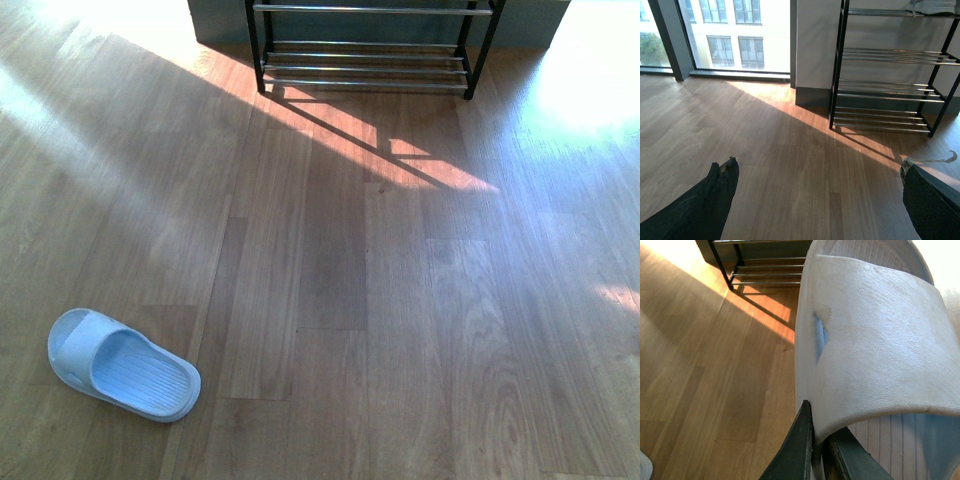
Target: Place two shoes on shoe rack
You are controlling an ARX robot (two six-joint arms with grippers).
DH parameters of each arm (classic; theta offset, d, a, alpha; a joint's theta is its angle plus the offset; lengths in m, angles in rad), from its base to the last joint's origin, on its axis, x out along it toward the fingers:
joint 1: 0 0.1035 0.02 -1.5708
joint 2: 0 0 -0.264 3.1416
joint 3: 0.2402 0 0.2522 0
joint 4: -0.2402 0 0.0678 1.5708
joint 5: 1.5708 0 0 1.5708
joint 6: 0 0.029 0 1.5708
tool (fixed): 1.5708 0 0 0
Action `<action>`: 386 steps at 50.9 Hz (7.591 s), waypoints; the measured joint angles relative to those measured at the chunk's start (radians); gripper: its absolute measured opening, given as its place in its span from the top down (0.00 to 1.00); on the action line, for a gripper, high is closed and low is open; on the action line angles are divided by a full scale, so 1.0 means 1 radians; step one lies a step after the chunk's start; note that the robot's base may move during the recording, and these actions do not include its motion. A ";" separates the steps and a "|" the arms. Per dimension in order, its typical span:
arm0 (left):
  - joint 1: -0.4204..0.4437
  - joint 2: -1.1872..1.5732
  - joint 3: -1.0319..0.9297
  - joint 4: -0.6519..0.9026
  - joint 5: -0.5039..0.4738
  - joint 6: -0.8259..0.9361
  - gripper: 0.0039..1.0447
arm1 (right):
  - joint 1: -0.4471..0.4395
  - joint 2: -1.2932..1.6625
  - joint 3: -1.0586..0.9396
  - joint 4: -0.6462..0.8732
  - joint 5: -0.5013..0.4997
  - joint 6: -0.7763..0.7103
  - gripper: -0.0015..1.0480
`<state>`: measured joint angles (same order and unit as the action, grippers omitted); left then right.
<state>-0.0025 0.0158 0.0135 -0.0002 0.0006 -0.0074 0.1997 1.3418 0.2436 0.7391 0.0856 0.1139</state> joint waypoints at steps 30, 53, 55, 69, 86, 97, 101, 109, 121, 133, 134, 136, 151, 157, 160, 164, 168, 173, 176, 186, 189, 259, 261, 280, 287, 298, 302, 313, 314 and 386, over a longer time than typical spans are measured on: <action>-0.178 1.397 0.292 0.399 -0.312 -0.625 0.09 | 0.003 -0.002 0.000 0.000 -0.007 0.000 0.98; -0.129 2.417 0.779 0.293 -0.318 -0.799 0.09 | 0.003 -0.002 0.000 0.000 -0.007 0.000 0.98; -0.121 2.456 0.809 0.277 -0.323 -0.800 0.09 | 0.003 -0.002 0.000 0.000 -0.007 0.000 0.98; -0.060 2.699 1.039 0.235 -0.288 -0.798 0.09 | 0.003 -0.002 0.000 0.000 -0.007 0.000 0.98; -0.043 2.849 1.173 0.219 -0.241 -0.812 0.09 | 0.003 -0.002 0.000 0.000 -0.007 0.000 0.98; -0.016 2.885 1.202 0.199 -0.293 -0.835 0.09 | 0.003 -0.002 0.000 0.000 -0.007 0.000 0.98; -0.012 2.885 1.202 0.211 -0.335 -0.837 0.09 | 0.003 -0.002 0.000 0.000 -0.007 0.000 0.98; 0.004 2.892 1.221 0.210 -0.354 -0.841 0.09 | 0.003 -0.002 0.000 0.000 -0.007 0.000 0.98; 0.015 2.898 1.245 0.251 -0.337 -0.874 0.09 | 0.003 -0.002 0.000 0.000 -0.007 0.000 0.98; 0.025 2.910 1.271 0.215 -0.364 -0.881 0.32 | 0.003 -0.002 0.000 0.000 -0.007 0.000 0.98; 0.027 2.914 1.276 0.215 -0.366 -0.880 0.36 | 0.003 -0.002 0.000 0.000 -0.007 0.000 0.98; 0.029 2.918 1.283 0.212 -0.367 -0.881 0.39 | 0.003 -0.002 0.000 0.000 -0.007 0.000 0.98; 0.050 2.943 1.334 0.205 -0.368 -0.880 0.86 | 0.003 -0.002 0.000 0.000 -0.007 0.000 0.98; 0.056 2.940 1.326 0.219 -0.367 -0.879 0.99 | 0.003 -0.002 0.000 0.000 -0.007 0.000 0.98; 0.057 2.927 1.314 0.234 -0.359 -0.870 0.99 | 0.003 -0.002 0.000 0.000 -0.006 0.000 0.98; 0.057 2.902 1.292 0.264 -0.358 -0.838 0.99 | 0.003 -0.002 0.000 0.000 -0.007 0.000 0.98; 0.048 2.823 1.228 0.312 -0.350 -0.776 0.99 | 0.003 -0.002 0.000 0.000 -0.007 0.000 0.98; 0.021 2.670 1.104 0.425 -0.352 -0.681 0.99 | 0.003 -0.002 0.000 0.000 -0.007 0.000 0.98; -0.003 2.559 1.024 0.477 -0.352 -0.630 0.99 | 0.003 -0.002 0.000 0.000 -0.007 0.000 0.98; -0.073 2.166 0.740 0.533 -0.387 -0.481 0.99 | 0.003 -0.002 0.000 0.000 -0.007 0.000 0.98; -0.094 2.021 0.648 0.523 -0.406 -0.439 0.99 | 0.003 -0.002 0.000 0.000 -0.007 0.000 0.98; -0.272 0.993 0.316 0.164 -0.603 -0.251 0.99 | 0.003 -0.002 0.000 0.000 -0.008 0.000 0.98; -0.272 0.993 0.316 0.164 -0.603 -0.251 0.99 | 0.003 -0.002 0.000 0.000 -0.007 0.000 0.98; -0.271 0.993 0.315 0.163 -0.603 -0.251 0.99 | 0.005 -0.003 0.000 0.000 -0.008 0.000 0.98; -0.271 0.993 0.315 0.163 -0.602 -0.251 0.99 | 0.004 -0.003 0.000 0.000 -0.007 0.000 0.98; -0.271 0.993 0.315 0.163 -0.602 -0.251 0.99 | 0.004 -0.003 0.000 0.000 -0.007 0.000 0.98; -0.271 0.993 0.315 0.163 -0.603 -0.251 0.99 | 0.003 -0.003 0.000 0.000 -0.008 0.000 0.98; -0.271 0.993 0.315 0.163 -0.603 -0.251 0.99 | 0.003 -0.003 0.000 0.000 -0.008 0.000 0.98; -0.271 0.993 0.315 0.163 -0.603 -0.251 0.99 | 0.003 -0.003 0.000 0.000 -0.008 0.000 0.98; -0.272 0.995 0.314 0.163 -0.602 -0.251 0.99 | 0.003 -0.002 -0.002 0.000 -0.007 0.000 0.98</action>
<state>-0.2741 1.0107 0.3275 0.1631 -0.6014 -0.2581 0.2028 1.3399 0.2420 0.7387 0.0788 0.1139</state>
